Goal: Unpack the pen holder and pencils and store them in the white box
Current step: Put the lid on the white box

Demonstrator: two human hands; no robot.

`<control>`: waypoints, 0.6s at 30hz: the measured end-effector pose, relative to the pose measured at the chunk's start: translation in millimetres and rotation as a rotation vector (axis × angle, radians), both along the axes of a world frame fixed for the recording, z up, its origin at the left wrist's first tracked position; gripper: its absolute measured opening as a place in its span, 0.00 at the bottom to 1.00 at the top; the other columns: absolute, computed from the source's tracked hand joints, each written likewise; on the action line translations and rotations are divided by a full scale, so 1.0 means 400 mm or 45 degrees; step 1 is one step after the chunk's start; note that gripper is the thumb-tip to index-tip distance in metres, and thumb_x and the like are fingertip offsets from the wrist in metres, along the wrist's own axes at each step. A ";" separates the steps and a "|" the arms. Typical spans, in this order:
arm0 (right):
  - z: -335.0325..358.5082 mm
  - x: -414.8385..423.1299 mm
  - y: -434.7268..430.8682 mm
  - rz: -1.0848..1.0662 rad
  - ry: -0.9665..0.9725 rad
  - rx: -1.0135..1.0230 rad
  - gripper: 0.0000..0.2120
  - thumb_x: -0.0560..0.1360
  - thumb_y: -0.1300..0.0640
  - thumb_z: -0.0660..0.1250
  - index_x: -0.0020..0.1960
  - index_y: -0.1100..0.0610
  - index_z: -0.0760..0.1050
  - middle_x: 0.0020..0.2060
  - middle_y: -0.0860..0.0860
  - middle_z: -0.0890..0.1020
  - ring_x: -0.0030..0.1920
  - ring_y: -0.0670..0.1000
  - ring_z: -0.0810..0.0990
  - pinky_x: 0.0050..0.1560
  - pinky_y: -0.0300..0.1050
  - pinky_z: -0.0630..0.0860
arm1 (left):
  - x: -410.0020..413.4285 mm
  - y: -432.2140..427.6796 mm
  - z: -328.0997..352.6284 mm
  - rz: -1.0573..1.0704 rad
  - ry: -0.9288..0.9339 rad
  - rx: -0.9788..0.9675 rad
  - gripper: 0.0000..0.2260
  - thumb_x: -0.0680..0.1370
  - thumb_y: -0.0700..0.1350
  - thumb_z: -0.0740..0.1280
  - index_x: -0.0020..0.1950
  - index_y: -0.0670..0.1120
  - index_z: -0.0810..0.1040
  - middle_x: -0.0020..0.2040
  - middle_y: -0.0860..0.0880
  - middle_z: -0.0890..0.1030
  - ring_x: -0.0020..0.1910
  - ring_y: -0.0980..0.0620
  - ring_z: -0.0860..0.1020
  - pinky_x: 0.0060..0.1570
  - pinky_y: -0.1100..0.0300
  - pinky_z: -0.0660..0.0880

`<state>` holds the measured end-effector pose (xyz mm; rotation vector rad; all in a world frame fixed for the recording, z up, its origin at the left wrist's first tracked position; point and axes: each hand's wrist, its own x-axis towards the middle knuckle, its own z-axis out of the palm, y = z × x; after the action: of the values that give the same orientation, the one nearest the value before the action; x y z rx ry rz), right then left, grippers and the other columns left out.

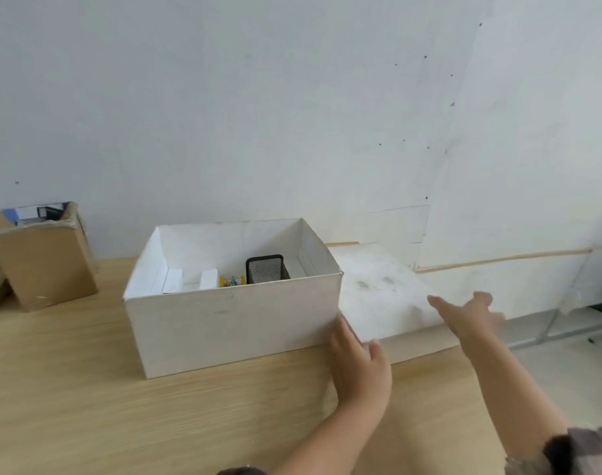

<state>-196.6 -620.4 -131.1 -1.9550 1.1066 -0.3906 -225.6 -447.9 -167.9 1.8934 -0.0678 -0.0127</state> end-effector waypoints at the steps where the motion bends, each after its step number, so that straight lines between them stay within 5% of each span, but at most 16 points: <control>1: -0.022 -0.004 -0.008 0.012 -0.056 0.142 0.40 0.68 0.43 0.71 0.71 0.58 0.57 0.66 0.63 0.67 0.62 0.65 0.71 0.59 0.59 0.72 | -0.002 -0.009 0.002 -0.018 0.018 -0.030 0.30 0.77 0.45 0.60 0.76 0.44 0.51 0.76 0.46 0.56 0.75 0.49 0.56 0.74 0.55 0.55; 5: -0.063 -0.024 -0.020 0.016 -0.353 0.319 0.35 0.66 0.46 0.73 0.66 0.60 0.65 0.56 0.57 0.76 0.56 0.60 0.76 0.57 0.57 0.75 | -0.014 -0.030 0.020 -0.042 0.086 -0.072 0.28 0.76 0.49 0.61 0.74 0.47 0.57 0.74 0.48 0.61 0.71 0.50 0.63 0.70 0.54 0.62; 9: -0.063 -0.040 -0.044 -0.141 -0.674 0.425 0.27 0.66 0.47 0.72 0.62 0.49 0.69 0.60 0.54 0.73 0.58 0.60 0.75 0.59 0.60 0.75 | -0.048 -0.038 0.049 -0.218 0.037 -0.096 0.28 0.76 0.50 0.61 0.74 0.49 0.57 0.71 0.52 0.62 0.67 0.56 0.64 0.66 0.63 0.61; 13: -0.020 -0.066 -0.077 -0.320 -0.967 0.423 0.19 0.71 0.53 0.69 0.60 0.49 0.73 0.58 0.52 0.73 0.53 0.54 0.73 0.51 0.50 0.73 | -0.072 -0.028 0.103 -0.474 0.024 -0.091 0.29 0.77 0.54 0.60 0.76 0.51 0.55 0.75 0.55 0.59 0.73 0.57 0.60 0.70 0.61 0.59; 18: 0.098 -0.080 -0.113 -0.373 -1.222 0.362 0.09 0.69 0.53 0.68 0.47 0.42 0.74 0.50 0.49 0.74 0.41 0.46 0.75 0.39 0.41 0.71 | 0.010 0.042 0.245 -0.367 -0.393 -0.152 0.21 0.75 0.48 0.65 0.69 0.50 0.68 0.69 0.53 0.70 0.69 0.57 0.65 0.70 0.61 0.61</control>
<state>-228.6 -665.6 -92.0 -1.1046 0.7300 -1.1157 -221.7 -431.0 -69.8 1.7386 -0.5392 0.0857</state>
